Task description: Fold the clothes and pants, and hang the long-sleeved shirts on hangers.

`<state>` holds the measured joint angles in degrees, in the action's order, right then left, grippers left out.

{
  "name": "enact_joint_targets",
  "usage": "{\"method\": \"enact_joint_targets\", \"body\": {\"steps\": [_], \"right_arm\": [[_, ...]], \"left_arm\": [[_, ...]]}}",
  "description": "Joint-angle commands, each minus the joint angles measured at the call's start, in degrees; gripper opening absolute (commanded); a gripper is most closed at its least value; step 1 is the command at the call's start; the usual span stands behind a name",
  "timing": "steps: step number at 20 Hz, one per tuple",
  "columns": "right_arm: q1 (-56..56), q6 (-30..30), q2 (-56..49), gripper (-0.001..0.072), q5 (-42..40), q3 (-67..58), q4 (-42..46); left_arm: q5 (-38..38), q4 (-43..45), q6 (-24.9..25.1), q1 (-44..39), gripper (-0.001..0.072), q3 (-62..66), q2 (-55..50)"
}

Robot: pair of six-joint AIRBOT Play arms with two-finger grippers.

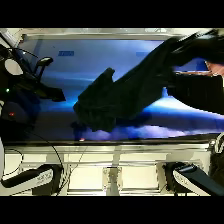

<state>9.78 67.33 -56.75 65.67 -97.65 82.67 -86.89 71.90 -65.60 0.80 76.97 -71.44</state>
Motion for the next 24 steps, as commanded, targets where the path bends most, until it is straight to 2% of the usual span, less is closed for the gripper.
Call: {"method": "enact_joint_targets", "body": {"steps": [1,3,5,7,8,10,12,14,16,18,20,24], "right_arm": [[-3.78,1.25,4.5,0.0025,8.26,-6.08,1.49],[-5.73,2.12,4.5,0.0025,10.19,-6.4,1.6],[-6.64,3.5,4.52,0.0025,9.75,-6.4,1.6],[-6.58,5.33,4.48,0.0025,5.92,-6.4,0.09],[-6.54,5.51,4.44,0.0024,1.16,-6.4,-3.34],[-6.54,4.74,4.13,0.0024,-12.52,-6.4,-14.6],[-6.54,-1.46,2.56,0.0022,-27.63,-6.67,-29.88],[-6.54,-6.69,-1.51,0.0022,-33.33,-11.02,-44.06],[-6.51,-12.68,-7.67,0.0022,-30.97,-19.65,-60.46],[-6.51,-16.24,-13.14,0.0021,-27.08,-28.33,-71.3],[-6.54,-16.13,-14.08,0.0021,-23.23,-29.29,-71.23],[-6.54,-13.9,-14.1,0.0021,-7.45,-25.94,-69.07]], "left_arm": [[-6.27,-1.73,4.52,-3.28,0.0514,-1.86,1.66],[-2.89,-2.14,3.34,-6.38,0.0514,-6.03,1.66],[6.12,-6.01,0.9,-8.52,0.0514,-12.39,1.64],[16.61,-16.65,0.42,-8.79,0.0513,-19.17,1.64],[21.4,-22.56,0.44,-8.79,0.0513,-21.97,1.64],[26.93,-29.16,0.42,-8.68,0.0514,-24.17,1.64],[27.74,-33.18,0.44,-7.8,0.0513,-24.15,1.88],[27.1,-35.15,0.44,-6.14,0.0513,-24.15,2.32],[26.77,-35.12,0.44,-4.31,0.0513,-24.15,3.43],[26.64,-35.12,0.46,-2.38,0.0513,-24.15,5.11],[26.64,-35.1,0.48,-0.39,0.0513,-24.15,7.5],[24.48,-35.08,2.01,3.54,0.0513,-24.15,12.72]]}}
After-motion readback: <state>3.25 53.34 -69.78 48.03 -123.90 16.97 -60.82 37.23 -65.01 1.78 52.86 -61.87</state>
